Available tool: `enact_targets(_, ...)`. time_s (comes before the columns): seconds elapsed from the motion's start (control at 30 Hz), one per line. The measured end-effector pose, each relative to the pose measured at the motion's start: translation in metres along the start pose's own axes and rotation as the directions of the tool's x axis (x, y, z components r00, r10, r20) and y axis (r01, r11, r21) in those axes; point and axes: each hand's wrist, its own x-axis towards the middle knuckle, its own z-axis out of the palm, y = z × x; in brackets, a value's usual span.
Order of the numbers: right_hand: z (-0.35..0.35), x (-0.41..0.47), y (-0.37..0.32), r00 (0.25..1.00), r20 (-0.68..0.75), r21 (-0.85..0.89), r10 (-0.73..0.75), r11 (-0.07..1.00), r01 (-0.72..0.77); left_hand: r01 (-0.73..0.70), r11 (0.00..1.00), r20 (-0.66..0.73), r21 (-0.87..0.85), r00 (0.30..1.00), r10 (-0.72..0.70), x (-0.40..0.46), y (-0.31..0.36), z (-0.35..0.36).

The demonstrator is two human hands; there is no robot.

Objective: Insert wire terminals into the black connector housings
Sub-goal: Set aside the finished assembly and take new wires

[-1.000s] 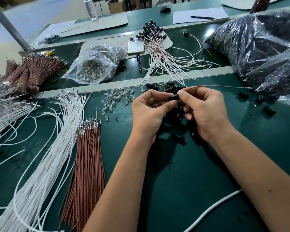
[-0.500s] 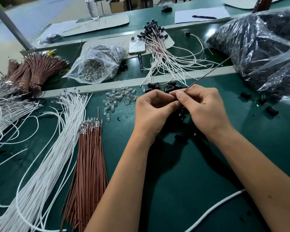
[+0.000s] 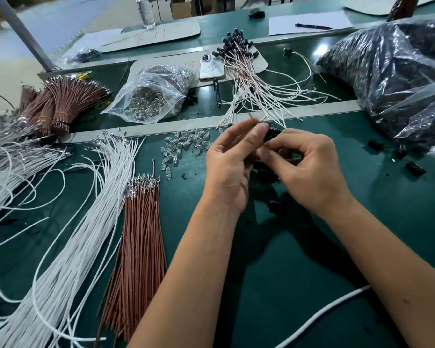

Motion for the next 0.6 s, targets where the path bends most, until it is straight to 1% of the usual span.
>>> enact_targets(0.07,-0.003,-0.001,-0.002,0.98,0.193,-0.04,-0.053,0.997,0.062,0.037,0.995,-0.025,-0.089,0.999,-0.039,0.004,0.012,-0.009)
enact_targets(0.13,-0.005,-0.003,-0.004,0.911,0.406,-0.044,-0.064,0.995,0.09,0.031,0.98,-0.055,-0.197,0.998,-0.042,0.007,0.024,-0.02)
enact_targets(0.17,-0.006,-0.004,-0.005,0.872,0.486,-0.039,-0.057,0.995,0.087,0.012,0.972,-0.075,-0.235,0.997,-0.031,0.008,0.031,-0.026)
enact_targets(0.23,-0.008,-0.005,-0.007,0.812,0.582,-0.037,-0.029,0.997,0.063,-0.029,0.96,-0.123,-0.278,0.992,-0.006,0.01,0.041,-0.036)
enact_targets(0.27,-0.009,-0.005,-0.008,0.801,0.598,-0.035,-0.015,0.998,0.045,-0.046,0.957,-0.144,-0.287,0.99,0.004,0.011,0.044,-0.04)
enact_targets(0.3,-0.008,-0.004,-0.008,0.809,0.587,-0.027,-0.005,0.999,0.025,-0.053,0.956,-0.155,-0.289,0.988,0.008,0.011,0.046,-0.042)
enact_targets(0.4,-0.003,-0.003,-0.007,0.9,0.434,0.001,0.042,0.999,-0.047,-0.025,0.963,-0.135,-0.267,0.991,-0.011,0.01,0.044,-0.04)
enact_targets(0.47,0.003,-0.005,-0.008,0.928,0.367,0.006,0.062,0.998,-0.069,0.011,0.973,-0.104,-0.232,0.994,-0.036,0.009,0.039,-0.033)
enact_targets(0.53,0.009,-0.007,-0.009,0.922,0.377,-0.001,0.088,0.996,-0.095,0.039,0.978,-0.098,-0.204,0.993,-0.06,0.007,0.034,-0.026)
enact_targets(0.6,0.01,-0.007,-0.009,0.903,0.414,-0.007,0.115,0.992,-0.123,0.045,0.982,-0.121,-0.183,0.99,-0.068,0.006,0.033,-0.022)
